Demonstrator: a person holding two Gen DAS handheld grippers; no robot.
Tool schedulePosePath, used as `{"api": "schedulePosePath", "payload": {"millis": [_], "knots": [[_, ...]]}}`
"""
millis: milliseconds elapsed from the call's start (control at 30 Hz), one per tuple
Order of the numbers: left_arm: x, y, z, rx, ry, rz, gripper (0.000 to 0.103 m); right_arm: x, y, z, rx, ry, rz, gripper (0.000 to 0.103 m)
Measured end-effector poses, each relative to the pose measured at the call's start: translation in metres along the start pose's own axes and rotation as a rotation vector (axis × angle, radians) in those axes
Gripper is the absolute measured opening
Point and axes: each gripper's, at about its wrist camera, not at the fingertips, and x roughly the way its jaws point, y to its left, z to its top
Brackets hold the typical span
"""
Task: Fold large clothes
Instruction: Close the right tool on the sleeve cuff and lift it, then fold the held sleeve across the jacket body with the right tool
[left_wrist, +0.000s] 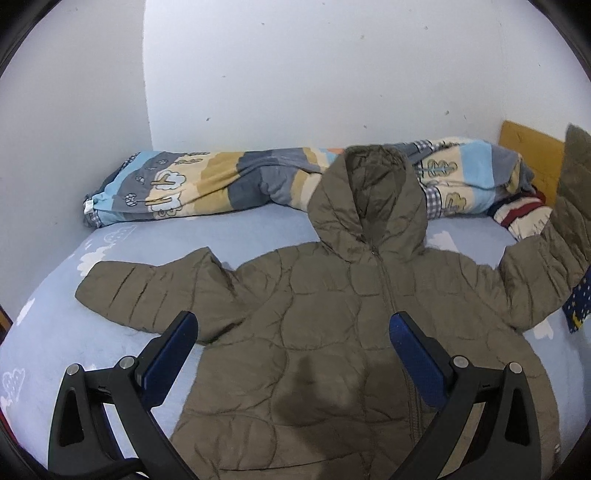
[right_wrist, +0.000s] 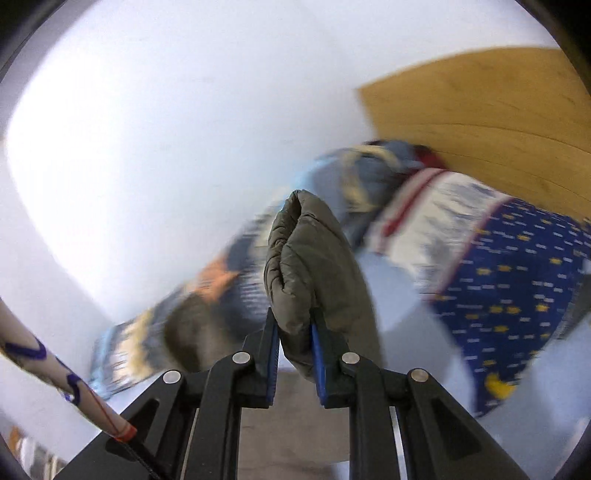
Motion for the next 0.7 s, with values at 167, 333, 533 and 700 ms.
{"api": "schedulePosePath", "payload": {"millis": [167,333,533,700], "knots": [[-0.007,0.016,0.002,-0.042,0.004,0.005,0.103,0.009,0.093,-0.029,-0.067,0.054,0.141,0.017],[-0.007,0.031,0.001,-0.069,0.017,0.012,0.103,0.053,0.154,-0.083,-0.121,0.171,0.207,0.017],[-0.002,0.045,-0.001,-0.084,0.034,0.023,0.103,0.135,0.203,-0.176,-0.162,0.363,0.249,0.017],[0.007,0.048,-0.001,-0.098,0.052,0.029,0.103,0.193,0.227,-0.251,-0.196,0.501,0.262,0.017]]}}
